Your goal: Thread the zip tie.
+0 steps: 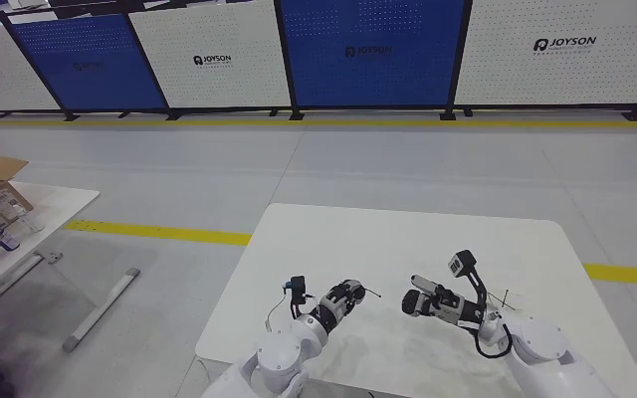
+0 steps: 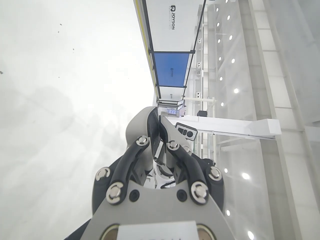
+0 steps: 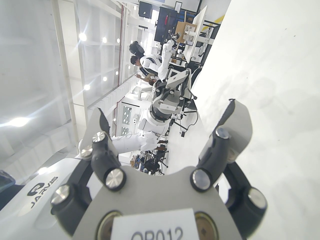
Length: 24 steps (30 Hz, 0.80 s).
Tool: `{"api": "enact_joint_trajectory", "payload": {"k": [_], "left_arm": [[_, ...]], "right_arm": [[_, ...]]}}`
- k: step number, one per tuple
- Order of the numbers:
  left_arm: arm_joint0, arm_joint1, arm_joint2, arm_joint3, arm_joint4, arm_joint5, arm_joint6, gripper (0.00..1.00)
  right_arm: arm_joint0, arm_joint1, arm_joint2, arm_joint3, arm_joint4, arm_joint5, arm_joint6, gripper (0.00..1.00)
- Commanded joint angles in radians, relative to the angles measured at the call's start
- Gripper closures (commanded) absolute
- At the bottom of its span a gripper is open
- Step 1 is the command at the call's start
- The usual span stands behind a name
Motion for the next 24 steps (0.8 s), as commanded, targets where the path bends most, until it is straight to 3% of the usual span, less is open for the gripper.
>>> {"api": "enact_joint_trajectory", "payload": {"k": [1, 4, 11, 14, 16, 19, 24], "left_arm": [[-0.003, -0.002, -0.001, 0.007, -0.02, 0.0, 0.0, 1.0], [-0.006, -0.003, -0.026, -0.018, -0.063, 0.003, 0.003, 1.0], [0.051, 0.007, -0.148, -0.164, -0.131, -0.046, -0.003, 1.0], [0.072, 0.011, -0.203, -0.216, -0.181, -0.043, -0.037, 1.0], [0.091, 0.015, -0.237, -0.248, -0.234, -0.032, -0.104, 1.0], [0.11, 0.025, -0.291, -0.264, -0.316, 0.028, -0.241, 1.0], [0.11, 0.025, -0.291, -0.264, -0.316, 0.028, -0.241, 1.0]], "right_arm": [[0.0, 0.0, 0.0, 0.0, 0.0, 0.0, 0.0, 0.0], [0.0, 0.0, 0.0, 0.0, 0.0, 0.0, 0.0, 0.0], [0.0, 0.0, 0.0, 0.0, 0.0, 0.0, 0.0, 0.0], [0.0, 0.0, 0.0, 0.0, 0.0, 0.0, 0.0, 0.0], [0.0, 0.0, 0.0, 0.0, 0.0, 0.0, 0.0, 0.0], [0.0, 0.0, 0.0, 0.0, 0.0, 0.0, 0.0, 0.0], [0.0, 0.0, 0.0, 0.0, 0.0, 0.0, 0.0, 0.0]]}}
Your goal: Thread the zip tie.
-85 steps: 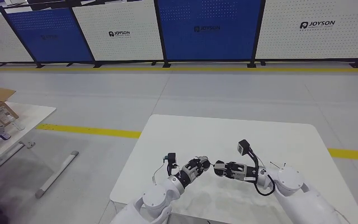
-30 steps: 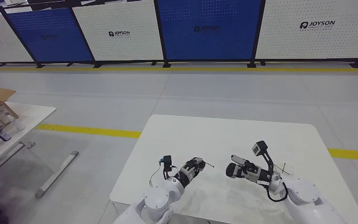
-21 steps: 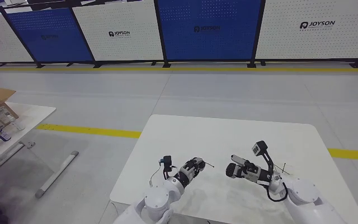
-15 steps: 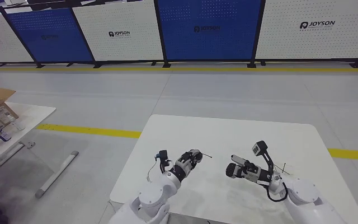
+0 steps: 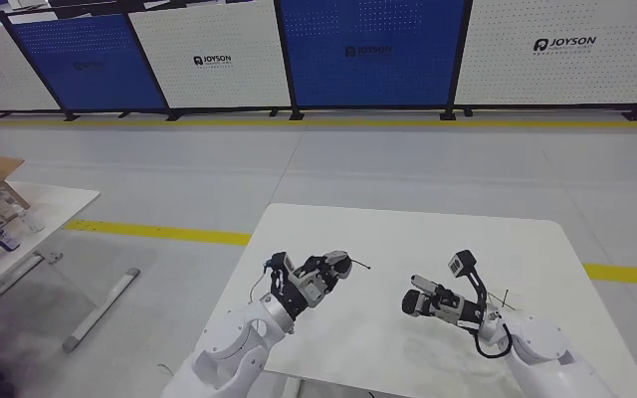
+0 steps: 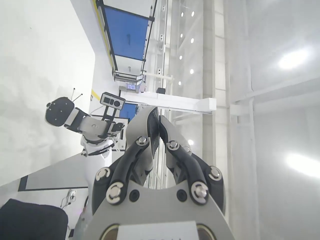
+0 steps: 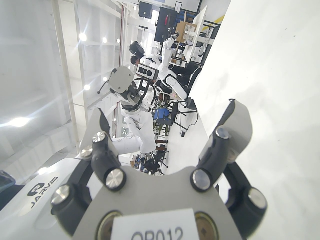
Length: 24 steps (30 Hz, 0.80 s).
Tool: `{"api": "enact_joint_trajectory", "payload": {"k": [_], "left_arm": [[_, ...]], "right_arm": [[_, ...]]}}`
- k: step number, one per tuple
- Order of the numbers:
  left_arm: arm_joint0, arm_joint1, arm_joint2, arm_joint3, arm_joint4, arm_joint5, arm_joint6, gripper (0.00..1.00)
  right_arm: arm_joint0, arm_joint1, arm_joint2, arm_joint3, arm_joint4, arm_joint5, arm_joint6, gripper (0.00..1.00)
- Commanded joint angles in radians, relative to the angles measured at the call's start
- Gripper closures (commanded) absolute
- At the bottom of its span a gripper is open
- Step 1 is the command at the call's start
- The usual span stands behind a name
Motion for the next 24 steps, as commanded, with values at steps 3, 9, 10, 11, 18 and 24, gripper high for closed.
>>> {"api": "enact_joint_trajectory", "payload": {"k": [3, 9, 10, 11, 18, 24], "left_arm": [[0.0, 0.0, 0.0, 0.0, 0.001, -0.001, 0.014, 1.0], [-0.013, 0.001, -0.018, 0.005, -0.088, 0.032, -0.068, 1.0], [-0.013, 0.003, -0.028, 0.005, -0.118, 0.052, -0.099, 1.0], [-0.014, 0.005, -0.041, 0.007, -0.145, 0.077, -0.125, 1.0], [-0.02, 0.008, -0.07, 0.011, -0.192, 0.118, -0.143, 1.0], [-0.028, 0.007, -0.053, 0.024, -0.164, 0.125, -0.125, 1.0]], "right_arm": [[0.0, 0.0, 0.0, 0.0, 0.0, 0.0, 0.0, 0.0], [0.0, 0.0, 0.0, 0.0, 0.0, 0.0, 0.0, 0.0], [0.0, 0.0, 0.0, 0.0, 0.0, 0.0, 0.0, 0.0], [0.0, 0.0, 0.0, 0.0, 0.0, 0.0, 0.0, 0.0], [0.0, 0.0, 0.0, 0.0, 0.0, 0.0, 0.0, 0.0], [0.0, 0.0, 0.0, 0.0, 0.0, 0.0, 0.0, 0.0]]}}
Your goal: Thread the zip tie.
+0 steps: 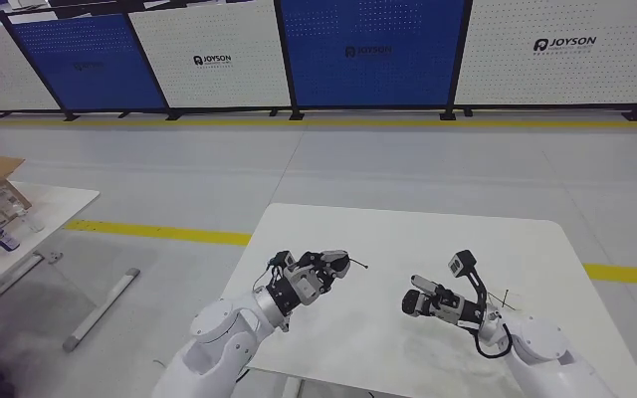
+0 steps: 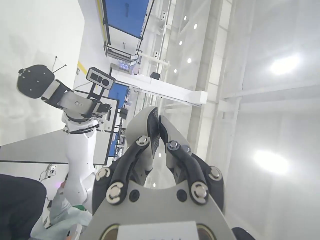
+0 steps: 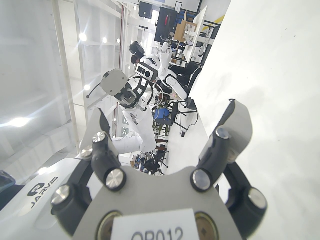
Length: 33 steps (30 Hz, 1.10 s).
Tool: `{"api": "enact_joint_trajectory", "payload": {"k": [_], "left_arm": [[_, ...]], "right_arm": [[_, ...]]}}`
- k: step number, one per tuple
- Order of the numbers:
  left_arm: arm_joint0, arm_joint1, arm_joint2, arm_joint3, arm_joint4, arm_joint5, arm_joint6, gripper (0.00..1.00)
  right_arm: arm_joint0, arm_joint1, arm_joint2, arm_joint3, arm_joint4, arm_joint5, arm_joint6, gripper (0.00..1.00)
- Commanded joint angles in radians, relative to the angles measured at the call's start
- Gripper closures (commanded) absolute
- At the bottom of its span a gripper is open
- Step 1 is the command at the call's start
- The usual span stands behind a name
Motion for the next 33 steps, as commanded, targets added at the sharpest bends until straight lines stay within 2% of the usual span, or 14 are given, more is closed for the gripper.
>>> {"api": "enact_joint_trajectory", "payload": {"k": [1, 6, 8, 15, 17, 18, 19, 31, 33], "left_arm": [[-0.013, 0.0, 0.018, 0.013, 0.03, 0.005, 0.02, 1.0], [-0.039, 0.003, 0.063, 0.054, 0.132, 0.007, 0.029, 1.0], [-0.043, 0.006, 0.077, 0.069, 0.183, 0.007, 0.029, 1.0], [-0.045, 0.021, 0.138, 0.163, 0.36, 0.007, 0.01, 1.0], [-0.048, 0.025, 0.146, 0.172, 0.423, 0.006, 0.022, 1.0], [-0.047, 0.025, 0.15, 0.172, 0.434, 0.002, 0.036, 1.0], [-0.046, 0.022, 0.151, 0.172, 0.397, 0.007, 0.04, 1.0], [-0.046, 0.022, 0.151, 0.172, 0.397, 0.007, 0.04, 1.0], [-0.051, 0.022, 0.172, 0.195, 0.437, 0.005, 0.051, 1.0]], "right_arm": [[0.0, 0.0, 0.0, 0.0, 0.0, 0.0, 0.0, 0.0], [0.0, 0.0, 0.0, 0.0, 0.0, 0.0, 0.0, 0.0], [0.0, 0.0, 0.0, 0.0, 0.0, 0.0, 0.0, 0.0], [0.0, 0.0, 0.0, 0.0, 0.0, 0.0, 0.0, 0.0], [0.0, 0.0, 0.0, 0.0, 0.0, 0.0, 0.0, 0.0], [0.0, 0.0, 0.0, 0.0, 0.0, 0.0, 0.0, 0.0], [0.0, 0.0, 0.0, 0.0, 0.0, 0.0, 0.0, 0.0], [0.0, 0.0, 0.0, 0.0, 0.0, 0.0, 0.0, 0.0], [0.0, 0.0, 0.0, 0.0, 0.0, 0.0, 0.0, 0.0]]}}
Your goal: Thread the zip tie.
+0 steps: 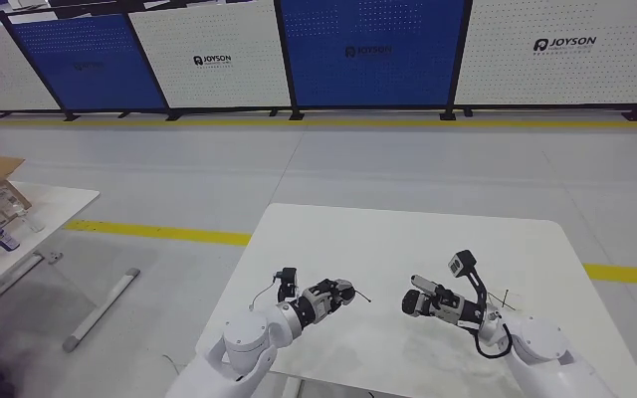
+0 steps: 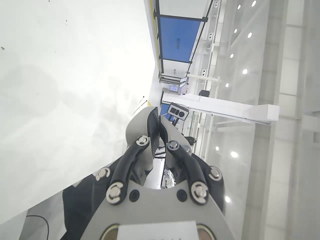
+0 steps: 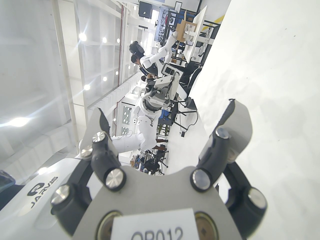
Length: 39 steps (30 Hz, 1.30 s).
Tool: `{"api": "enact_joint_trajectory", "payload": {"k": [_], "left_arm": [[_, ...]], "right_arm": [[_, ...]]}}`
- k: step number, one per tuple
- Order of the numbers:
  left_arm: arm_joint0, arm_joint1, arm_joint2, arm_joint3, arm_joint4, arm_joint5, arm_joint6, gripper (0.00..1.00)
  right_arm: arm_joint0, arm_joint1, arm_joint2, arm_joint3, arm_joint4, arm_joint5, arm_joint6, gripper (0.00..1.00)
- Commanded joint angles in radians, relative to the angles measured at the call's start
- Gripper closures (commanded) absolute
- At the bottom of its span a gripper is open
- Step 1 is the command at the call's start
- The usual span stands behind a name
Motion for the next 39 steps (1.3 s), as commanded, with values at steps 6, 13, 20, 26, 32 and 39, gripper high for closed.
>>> {"api": "enact_joint_trajectory", "payload": {"k": [6, 13, 20, 26, 32, 39], "left_arm": [[-0.012, 0.001, 0.053, 0.053, 0.103, 0.001, 0.025, 1.0], [-0.012, 0.001, 0.053, 0.053, 0.103, 0.001, 0.025, 1.0], [0.002, -0.009, 0.023, -0.004, -0.045, -0.129, 0.047, 1.0], [0.042, -0.006, -0.059, -0.066, -0.253, -0.186, -0.08, 1.0], [0.053, 0.0, -0.088, -0.071, -0.264, -0.158, -0.11, 1.0], [0.047, 0.0, -0.075, -0.069, -0.211, -0.176, -0.094, 1.0]], "right_arm": [[0.0, 0.0, 0.0, 0.0, 0.0, 0.0, 0.0, 0.0], [0.0, 0.0, 0.0, 0.0, 0.0, 0.0, 0.0, 0.0], [0.0, 0.0, 0.0, 0.0, 0.0, 0.0, 0.0, 0.0], [0.0, 0.0, 0.0, 0.0, 0.0, 0.0, 0.0, 0.0], [0.0, 0.0, 0.0, 0.0, 0.0, 0.0, 0.0, 0.0], [0.0, 0.0, 0.0, 0.0, 0.0, 0.0, 0.0, 0.0]]}}
